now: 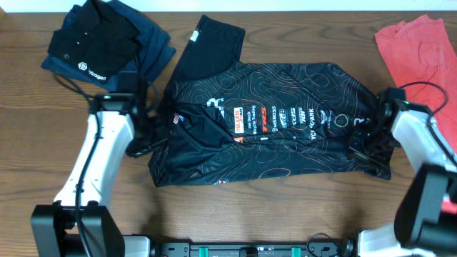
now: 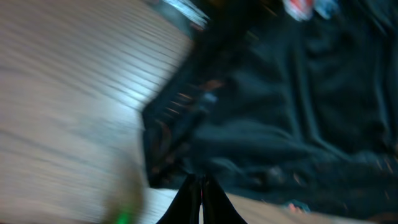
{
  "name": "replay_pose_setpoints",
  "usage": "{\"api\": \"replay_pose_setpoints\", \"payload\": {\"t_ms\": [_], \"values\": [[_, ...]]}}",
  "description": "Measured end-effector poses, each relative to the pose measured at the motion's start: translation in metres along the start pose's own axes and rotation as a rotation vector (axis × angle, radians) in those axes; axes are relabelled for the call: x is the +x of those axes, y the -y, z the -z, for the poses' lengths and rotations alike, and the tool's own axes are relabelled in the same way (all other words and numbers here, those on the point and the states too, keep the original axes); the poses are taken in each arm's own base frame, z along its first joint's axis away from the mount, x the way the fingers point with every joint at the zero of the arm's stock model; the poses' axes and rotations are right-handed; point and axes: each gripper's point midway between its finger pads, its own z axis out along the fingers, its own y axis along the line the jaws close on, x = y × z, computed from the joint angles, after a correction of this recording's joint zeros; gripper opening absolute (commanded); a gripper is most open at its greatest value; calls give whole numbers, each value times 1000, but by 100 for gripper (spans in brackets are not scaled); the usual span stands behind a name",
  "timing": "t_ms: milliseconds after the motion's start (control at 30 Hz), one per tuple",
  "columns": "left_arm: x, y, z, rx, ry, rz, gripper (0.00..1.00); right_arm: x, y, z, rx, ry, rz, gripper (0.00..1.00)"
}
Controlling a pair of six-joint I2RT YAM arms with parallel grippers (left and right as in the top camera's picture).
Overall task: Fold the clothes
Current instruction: 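Pull the edges outward and smooth the jersey flat with both grippers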
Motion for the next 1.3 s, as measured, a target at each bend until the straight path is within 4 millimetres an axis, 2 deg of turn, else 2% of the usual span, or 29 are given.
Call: {"api": "replay_pose_setpoints", "payload": {"t_ms": [33, 67, 300, 333, 400, 667, 733, 833, 1033, 1167, 1300], "values": [[4, 7, -1, 12, -13, -23, 6, 1, -2, 6, -11, 15, 11, 83], [9, 17, -4, 26, -28, -52, 6, 2, -3, 11, -19, 25, 18, 98], [38, 56, -30, 48, -124, -192, 7, 6, -4, 15, -22, 29, 39, 99], [41, 58, -33, 44, -138, -201, 7, 5, -4, 15, -21, 31, 39, 96], [46, 59, -43, 27, -172, -215, 6, 4, -2, 15, -10, 39, 39, 84], [43, 60, -85, -13, -240, -231, 6, -9, 6, 16, 17, 87, 15, 17], [42, 60, -92, -19, -248, -231, 6, -13, 7, 17, 17, 101, 7, 6], [43, 59, -101, -28, -271, -226, 6, -17, 10, 15, 21, 119, -6, 1], [42, 58, -102, -18, -292, -206, 6, -19, 17, 4, 31, 139, -30, 1], [41, 56, -102, 6, -322, -168, 6, -24, 28, 4, 31, 148, -83, 1], [38, 45, -101, 2, -345, -121, 6, -25, 35, 5, 30, 148, -111, 1]]}}
